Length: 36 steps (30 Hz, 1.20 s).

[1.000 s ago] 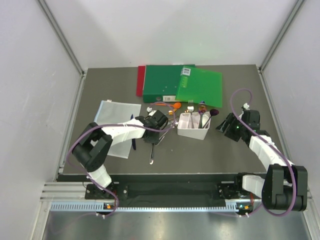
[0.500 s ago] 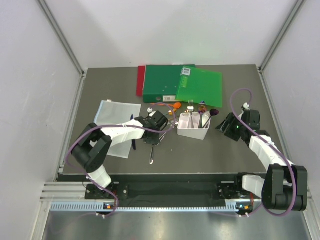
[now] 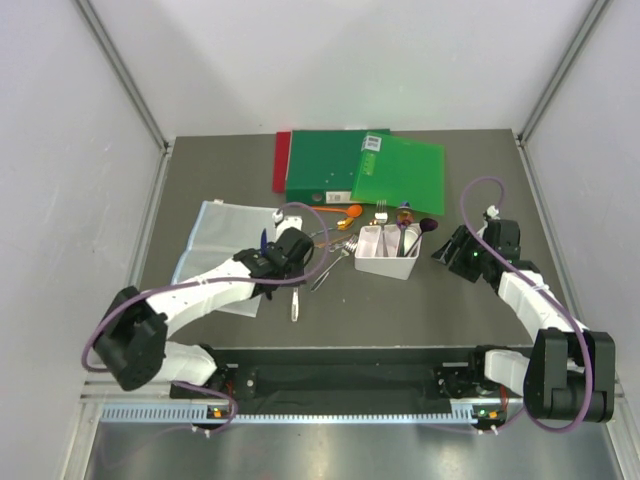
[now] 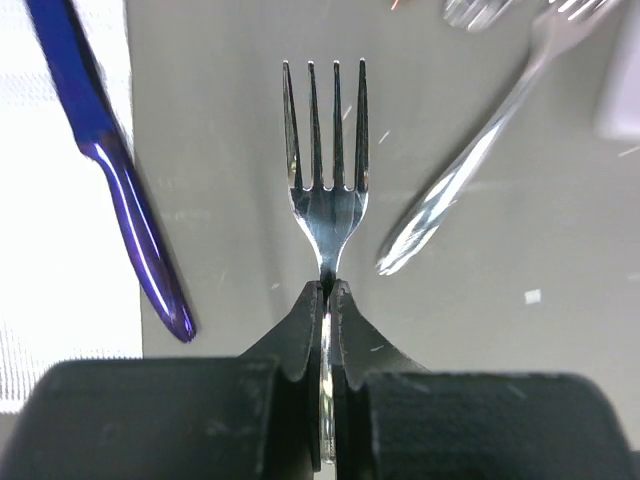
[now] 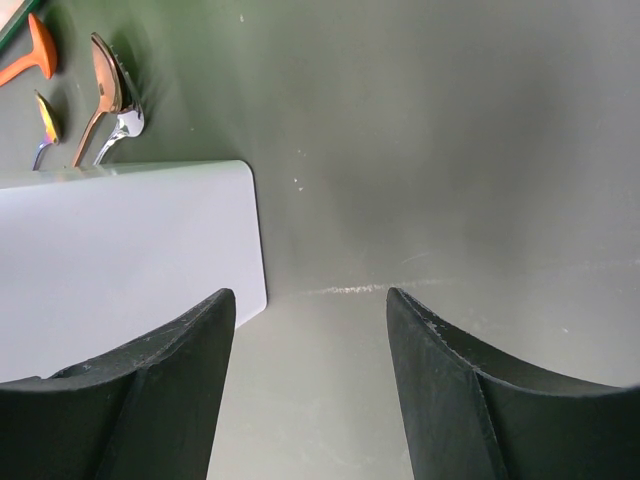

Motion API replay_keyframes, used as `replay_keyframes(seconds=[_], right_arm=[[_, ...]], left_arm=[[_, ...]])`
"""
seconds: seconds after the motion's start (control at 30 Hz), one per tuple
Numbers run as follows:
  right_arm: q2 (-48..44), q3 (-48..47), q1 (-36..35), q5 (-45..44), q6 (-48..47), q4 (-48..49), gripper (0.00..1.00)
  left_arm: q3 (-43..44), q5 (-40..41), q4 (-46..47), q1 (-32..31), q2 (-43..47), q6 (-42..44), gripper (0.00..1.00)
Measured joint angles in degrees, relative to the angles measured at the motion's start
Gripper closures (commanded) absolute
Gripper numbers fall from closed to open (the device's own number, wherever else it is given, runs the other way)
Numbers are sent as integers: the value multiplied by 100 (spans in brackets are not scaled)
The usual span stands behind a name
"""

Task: Sort the eating utensils into containers
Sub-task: Pick up the fork at the center of the board.

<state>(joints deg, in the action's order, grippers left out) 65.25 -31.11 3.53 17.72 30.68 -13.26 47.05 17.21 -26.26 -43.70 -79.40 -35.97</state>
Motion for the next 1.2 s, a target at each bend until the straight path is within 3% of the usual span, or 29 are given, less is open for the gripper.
replay_keyframes(seconds=[0.23, 0.37, 0.5, 0.7, 0.9, 1.2], right_arm=[[0, 0, 0, 0, 0, 0, 38], [0, 0, 0, 2, 2, 0, 38], [0, 0, 0, 4, 0, -2, 38], [-33, 0, 0, 2, -4, -42, 38], [-116, 0, 0, 4, -11, -90, 37], [-114, 0, 0, 33, -26, -94, 37]], left_arm=[[-9, 245, 688, -168, 769, 140, 100], [-9, 284, 1600, -225, 741, 328, 100], [87, 280, 2640, -304, 293, 562, 100], [946, 208, 3744, -501, -793, 916, 100], [1827, 151, 4299, -553, -1320, 1115, 100], [2218, 109, 4913, -592, -2028, 1165, 100]])
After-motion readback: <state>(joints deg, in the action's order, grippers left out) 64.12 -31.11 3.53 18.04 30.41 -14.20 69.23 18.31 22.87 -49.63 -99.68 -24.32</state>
